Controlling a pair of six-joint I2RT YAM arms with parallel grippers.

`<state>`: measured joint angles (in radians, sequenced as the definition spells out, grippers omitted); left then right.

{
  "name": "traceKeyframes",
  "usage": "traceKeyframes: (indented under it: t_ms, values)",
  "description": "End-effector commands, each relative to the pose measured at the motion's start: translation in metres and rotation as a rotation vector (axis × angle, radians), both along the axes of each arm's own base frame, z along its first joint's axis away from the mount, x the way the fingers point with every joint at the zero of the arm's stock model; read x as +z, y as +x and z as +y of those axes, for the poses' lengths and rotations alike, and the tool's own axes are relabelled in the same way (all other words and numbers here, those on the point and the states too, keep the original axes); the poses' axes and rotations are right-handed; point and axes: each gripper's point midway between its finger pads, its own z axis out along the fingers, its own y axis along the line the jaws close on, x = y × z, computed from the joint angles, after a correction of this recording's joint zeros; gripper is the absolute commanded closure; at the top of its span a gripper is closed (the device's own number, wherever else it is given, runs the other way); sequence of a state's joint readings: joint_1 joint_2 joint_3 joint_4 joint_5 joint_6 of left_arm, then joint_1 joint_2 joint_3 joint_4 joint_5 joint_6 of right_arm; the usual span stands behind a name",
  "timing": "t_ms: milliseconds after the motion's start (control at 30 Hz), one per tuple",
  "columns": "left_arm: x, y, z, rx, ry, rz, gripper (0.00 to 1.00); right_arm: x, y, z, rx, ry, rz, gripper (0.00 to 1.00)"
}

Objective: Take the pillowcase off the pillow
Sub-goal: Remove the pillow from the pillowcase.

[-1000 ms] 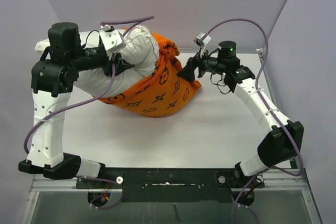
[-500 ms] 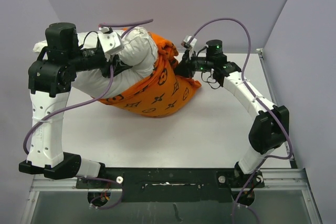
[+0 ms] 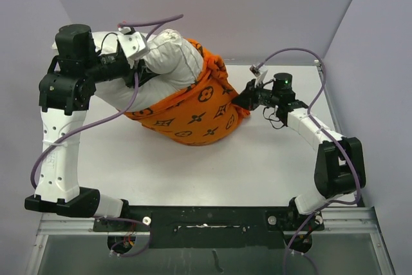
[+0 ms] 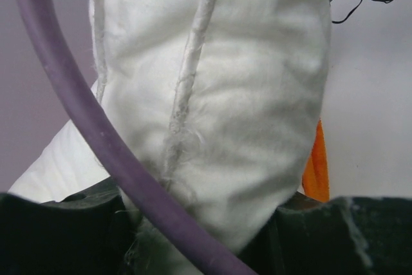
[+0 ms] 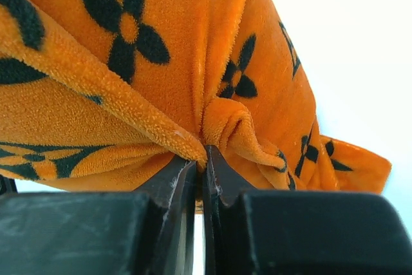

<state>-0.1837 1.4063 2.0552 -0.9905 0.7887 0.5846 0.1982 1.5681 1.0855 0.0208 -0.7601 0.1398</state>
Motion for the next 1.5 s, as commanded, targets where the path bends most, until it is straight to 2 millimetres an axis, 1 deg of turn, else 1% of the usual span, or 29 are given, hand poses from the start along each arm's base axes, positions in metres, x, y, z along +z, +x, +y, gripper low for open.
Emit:
traceKeyframes:
  t_ms: [0, 67, 100, 133, 167, 200, 233, 267, 300, 333, 367, 400, 433, 500, 533, 600, 733, 767, 833, 867, 967, 1033, 1100, 1200, 1267, 1333, 1400, 1467]
  values:
    - [0.065, 0.008, 0.035, 0.177, -0.053, -0.253, 1.0, -0.078, 0.006, -0.049, -0.289, -0.107, 0.21, 1.0]
    - [0.063, 0.008, 0.036, 0.18, -0.059, -0.242, 1.0, -0.09, 0.001, -0.048, -0.306, -0.129, 0.231, 1.0]
    - [0.061, 0.007, 0.036, 0.173, -0.063, -0.23, 1.0, -0.086, 0.0, -0.048, -0.313, -0.126, 0.217, 1.0]
    - [0.059, 0.005, 0.034, 0.159, -0.069, -0.216, 1.0, -0.075, 0.001, -0.048, -0.318, -0.112, 0.188, 1.0]
    - [0.057, 0.002, 0.031, 0.141, -0.076, -0.199, 1.0, -0.056, 0.004, -0.048, -0.328, -0.091, 0.146, 1.0]
    - [0.055, -0.003, 0.027, 0.109, -0.083, -0.184, 1.0, -0.031, 0.007, -0.049, -0.341, -0.066, 0.095, 1.0]
    - [0.053, -0.008, 0.024, 0.085, -0.086, -0.174, 1.0, -0.002, 0.011, -0.05, -0.355, -0.032, 0.043, 0.92]
    - [0.048, -0.011, 0.021, 0.062, -0.088, -0.162, 1.0, 0.046, 0.014, -0.05, -0.36, 0.015, -0.046, 0.77]
    - [0.044, -0.015, 0.018, 0.039, -0.09, -0.152, 1.0, 0.082, 0.014, -0.047, -0.352, 0.048, -0.11, 0.61]
    - [0.041, -0.018, 0.017, 0.026, -0.091, -0.148, 1.0, 0.118, 0.01, -0.038, -0.319, 0.082, -0.169, 0.49]
    - [0.038, -0.019, 0.016, 0.018, -0.09, -0.141, 1.0, 0.151, 0.005, -0.028, -0.288, 0.102, -0.223, 0.4]
    - [0.034, -0.019, 0.016, 0.015, -0.087, -0.136, 1.0, 0.178, -0.002, -0.014, -0.255, 0.092, -0.284, 0.31]
    - [0.032, -0.019, 0.016, 0.014, -0.084, -0.136, 1.0, 0.202, -0.009, 0.001, -0.23, 0.084, -0.332, 0.26]
    - [0.028, -0.02, 0.016, 0.011, -0.077, -0.134, 1.0, 0.237, -0.019, 0.024, -0.225, 0.088, -0.379, 0.21]
    - [0.027, -0.021, 0.016, 0.007, -0.076, -0.134, 1.0, 0.251, -0.022, 0.033, -0.227, 0.103, -0.394, 0.19]
    - [0.025, -0.024, 0.015, -0.004, -0.076, -0.134, 1.0, 0.268, -0.026, 0.055, -0.235, 0.13, -0.399, 0.18]
    - [0.024, -0.031, 0.014, -0.02, -0.076, -0.134, 1.0, 0.278, -0.023, 0.09, -0.287, 0.123, -0.393, 0.19]
    - [0.025, -0.033, 0.014, -0.021, -0.074, -0.137, 1.0, 0.277, -0.021, 0.099, -0.298, 0.121, -0.387, 0.19]
    - [0.026, -0.035, 0.014, -0.021, -0.071, -0.143, 1.0, 0.274, -0.018, 0.105, -0.323, 0.114, -0.375, 0.2]
    - [0.027, -0.037, 0.015, -0.023, -0.068, -0.149, 1.0, 0.269, -0.017, 0.112, -0.322, 0.108, -0.365, 0.21]
    - [0.026, -0.041, 0.014, -0.032, -0.066, -0.15, 1.0, 0.259, -0.015, 0.12, -0.34, 0.082, -0.351, 0.23]
    - [0.026, -0.044, 0.013, -0.043, -0.068, -0.147, 1.0, 0.255, -0.012, 0.12, -0.363, 0.07, -0.352, 0.26]
    - [0.027, -0.048, 0.012, -0.054, -0.071, -0.145, 1.0, 0.255, -0.009, 0.116, -0.39, 0.073, -0.355, 0.29]
    - [0.028, -0.054, 0.01, -0.069, -0.077, -0.142, 1.0, 0.253, -0.006, 0.112, -0.417, 0.061, -0.355, 0.36]
    - [0.029, -0.056, 0.01, -0.075, -0.081, -0.142, 1.0, 0.246, -0.004, 0.112, -0.422, 0.043, -0.349, 0.41]
    - [0.031, -0.058, 0.01, -0.077, -0.083, -0.147, 1.0, 0.234, -0.001, 0.112, -0.429, 0.015, -0.335, 0.5]
    - [0.034, -0.06, 0.01, -0.076, -0.086, -0.153, 1.0, 0.211, 0.005, 0.105, -0.454, -0.029, -0.306, 0.62]
    - [0.037, -0.062, 0.01, -0.076, -0.087, -0.164, 1.0, 0.185, 0.011, 0.092, -0.487, -0.048, -0.258, 0.74]
